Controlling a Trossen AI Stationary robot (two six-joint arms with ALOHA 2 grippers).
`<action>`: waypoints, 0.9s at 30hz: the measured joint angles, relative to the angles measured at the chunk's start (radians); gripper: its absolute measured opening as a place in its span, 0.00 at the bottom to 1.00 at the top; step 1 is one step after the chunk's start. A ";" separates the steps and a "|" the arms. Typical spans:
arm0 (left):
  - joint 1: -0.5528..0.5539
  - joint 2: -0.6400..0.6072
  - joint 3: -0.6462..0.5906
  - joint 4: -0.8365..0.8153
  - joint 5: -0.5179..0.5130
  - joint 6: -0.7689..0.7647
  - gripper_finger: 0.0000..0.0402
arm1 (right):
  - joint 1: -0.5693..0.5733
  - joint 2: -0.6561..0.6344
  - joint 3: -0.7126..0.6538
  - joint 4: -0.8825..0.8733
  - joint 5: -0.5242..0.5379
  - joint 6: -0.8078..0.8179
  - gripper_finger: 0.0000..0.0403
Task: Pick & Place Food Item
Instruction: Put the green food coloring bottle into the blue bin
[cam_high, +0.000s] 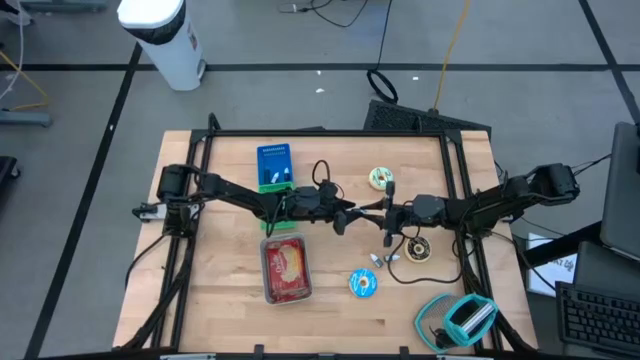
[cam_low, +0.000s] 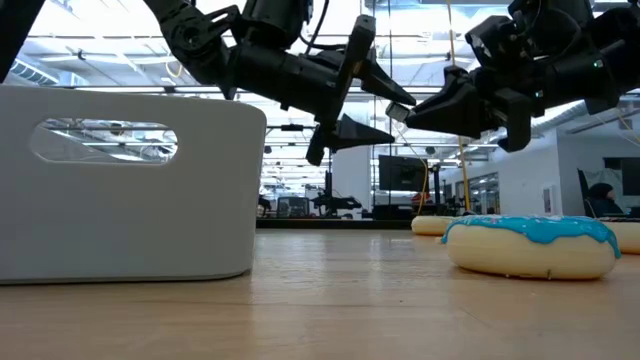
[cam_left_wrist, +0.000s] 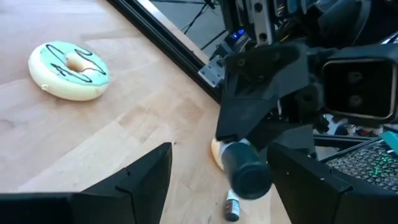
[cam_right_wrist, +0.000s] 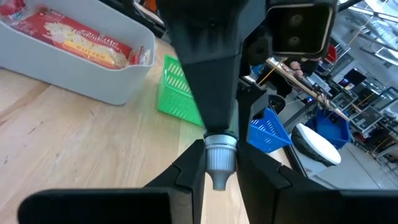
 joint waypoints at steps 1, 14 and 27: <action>0.000 0.000 0.000 -0.002 0.000 0.000 0.66 | 0.000 0.000 0.000 0.005 0.000 0.000 0.17; 0.005 0.000 0.000 -0.001 -0.007 -0.025 0.66 | 0.000 0.000 0.000 0.012 -0.002 0.000 0.17; 0.005 0.000 0.000 0.009 -0.003 -0.030 0.42 | 0.000 0.000 0.000 0.004 -0.001 0.001 0.17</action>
